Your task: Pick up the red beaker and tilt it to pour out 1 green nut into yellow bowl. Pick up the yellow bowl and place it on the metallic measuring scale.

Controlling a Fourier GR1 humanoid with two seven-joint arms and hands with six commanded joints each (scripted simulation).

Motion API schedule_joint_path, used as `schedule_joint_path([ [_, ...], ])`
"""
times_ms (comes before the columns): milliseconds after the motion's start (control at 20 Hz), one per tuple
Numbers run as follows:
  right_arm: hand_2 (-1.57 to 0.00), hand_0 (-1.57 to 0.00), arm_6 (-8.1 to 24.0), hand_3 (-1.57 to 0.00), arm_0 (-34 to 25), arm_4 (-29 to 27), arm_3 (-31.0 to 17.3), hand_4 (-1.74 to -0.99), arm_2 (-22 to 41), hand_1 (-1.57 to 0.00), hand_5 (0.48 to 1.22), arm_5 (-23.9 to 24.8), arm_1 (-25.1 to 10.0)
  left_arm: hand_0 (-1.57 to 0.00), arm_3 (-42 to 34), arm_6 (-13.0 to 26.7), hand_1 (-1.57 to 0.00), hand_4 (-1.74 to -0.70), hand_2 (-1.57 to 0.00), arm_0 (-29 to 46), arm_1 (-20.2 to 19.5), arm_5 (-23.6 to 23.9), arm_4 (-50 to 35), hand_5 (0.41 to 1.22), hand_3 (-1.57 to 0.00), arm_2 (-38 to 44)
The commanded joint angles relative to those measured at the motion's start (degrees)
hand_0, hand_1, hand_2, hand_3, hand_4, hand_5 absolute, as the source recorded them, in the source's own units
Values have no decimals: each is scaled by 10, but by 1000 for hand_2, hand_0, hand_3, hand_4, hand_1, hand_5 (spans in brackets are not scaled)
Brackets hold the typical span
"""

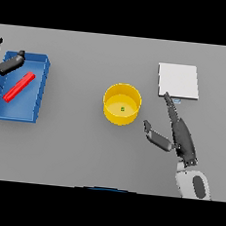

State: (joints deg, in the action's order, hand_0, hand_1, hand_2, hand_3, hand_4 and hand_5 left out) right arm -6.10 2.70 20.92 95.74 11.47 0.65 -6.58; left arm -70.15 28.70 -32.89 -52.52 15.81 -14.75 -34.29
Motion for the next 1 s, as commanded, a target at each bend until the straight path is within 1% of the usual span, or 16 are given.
schedule_joint_path([
  [0, 1, 1, 0, 1, -10, 9, 1, -1202, 3, 1, 709, -8, -14, -20, 0, -1, -16, -779, -16, 4, 0, 1, -2, 693, -15, 0],
  [100, 1, 1, 6, 1, -40, 19, -4, -1234, 11, 1, 707, -42, -46, -12, 1, 4, -10, -786, -10, 5, 7, 5, -2, 704, -9, -2],
  [250, 1, 1, 44, 1, -95, 79, -17, -1278, 43, 1, 683, -73, -86, -6, 7, 4, -5, -794, -5, -2, 14, 7, 2, 710, -4, -5],
  [300, 1, 1, 44, 1, -111, 98, -24, -1282, 52, 1, 677, -81, -101, -5, 1, 4, -3, -795, -4, -2, 11, 7, 2, 709, -3, -5],
  [350, 1, 1, 38, 1, -132, 124, -33, -1279, 67, 1, 671, -90, -117, -3, 1, 6, -3, -795, -3, 2, 10, 7, 3, 708, -2, -8],
  [450, 1, 1, 31, 1, -166, 160, -48, -1276, 97, 1, 668, -115, -138, -2, 9, 3, -1, -793, -1, 0, 4, 2, 3, 712, -1, -4],
  [600, 1, 1, 23, 1, -217, 187, -72, -1269, 128, 1, 662, -145, -143, 0, 8, -4, 0, -795, 0, -1, 11, 3, 2, 721, 0, -6],
  [750, 1, 1, 12, 1, -254, 194, -100, -1274, 148, 1, 656, -174, -147, 0, 9, 2, 0, -798, 0, -5, 14, 3, 8, 723, 0, -12],
  [800, 1, 1, 2, 1, -268, 193, -106, -1274, 150, 1, 662, -188, -153, 0, 8, -1, 1, -799, 1, -2, 9, 2, 6, 721, 1, -9],
  [900, 1, 1, -6, 1, -289, 203, -129, -1277, 167, 1, 677, -206, -155, 1, 8, -3, 1, -797, 1, -2, 7, -2, 2, 718, 1, -7],
  [950, 1, 1, -7, 1, -307, 209, -150, -1269, 174, 1, 683, -209, -150, 1, 2, -7, 1, -796, 1, 0, 8, -2, 3, 717, 1, -10],
])
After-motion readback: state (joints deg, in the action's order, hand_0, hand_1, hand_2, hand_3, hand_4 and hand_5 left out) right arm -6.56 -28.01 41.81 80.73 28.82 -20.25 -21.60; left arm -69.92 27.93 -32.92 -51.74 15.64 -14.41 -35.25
